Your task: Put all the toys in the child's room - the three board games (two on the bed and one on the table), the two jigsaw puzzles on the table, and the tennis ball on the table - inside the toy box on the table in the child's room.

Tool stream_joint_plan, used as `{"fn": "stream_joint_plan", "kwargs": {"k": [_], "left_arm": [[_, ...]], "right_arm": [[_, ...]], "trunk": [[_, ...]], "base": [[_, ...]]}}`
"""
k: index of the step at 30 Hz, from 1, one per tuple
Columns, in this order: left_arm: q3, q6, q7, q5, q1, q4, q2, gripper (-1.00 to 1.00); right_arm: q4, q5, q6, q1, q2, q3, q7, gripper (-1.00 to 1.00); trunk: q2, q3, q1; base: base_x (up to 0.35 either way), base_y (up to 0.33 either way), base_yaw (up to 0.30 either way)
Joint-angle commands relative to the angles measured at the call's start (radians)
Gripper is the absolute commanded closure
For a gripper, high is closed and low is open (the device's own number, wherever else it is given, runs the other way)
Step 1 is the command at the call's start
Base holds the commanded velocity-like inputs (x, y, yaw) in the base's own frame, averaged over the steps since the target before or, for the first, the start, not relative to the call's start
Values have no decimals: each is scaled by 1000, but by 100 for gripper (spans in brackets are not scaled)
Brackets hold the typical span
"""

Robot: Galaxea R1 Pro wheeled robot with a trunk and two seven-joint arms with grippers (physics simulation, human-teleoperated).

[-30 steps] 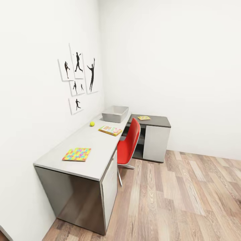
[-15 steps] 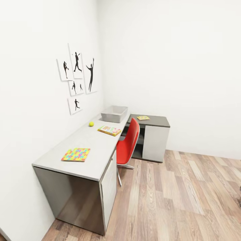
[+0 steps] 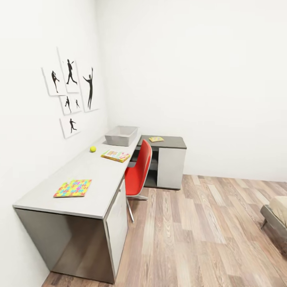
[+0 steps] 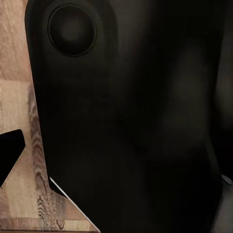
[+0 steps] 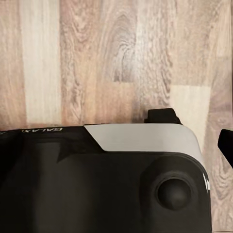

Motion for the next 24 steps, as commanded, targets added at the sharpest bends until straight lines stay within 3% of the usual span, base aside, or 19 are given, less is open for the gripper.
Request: {"fn": "stream_joint_plan", "kwargs": {"k": [1, 24], "left_arm": [[-1, -4, -2, 0, 0, 0, 0, -100], [8, -7, 0, 7, 0, 1, -1, -100]], "right_arm": [[1, -5, -2, -1, -2, -10, 4, -100], [1, -6, -2, 0, -14, -26, 20, -100]], "trunk": [[0, -2, 0], [0, -23, 0]], "base": [[0, 0, -259], [0, 0, -242]]}}
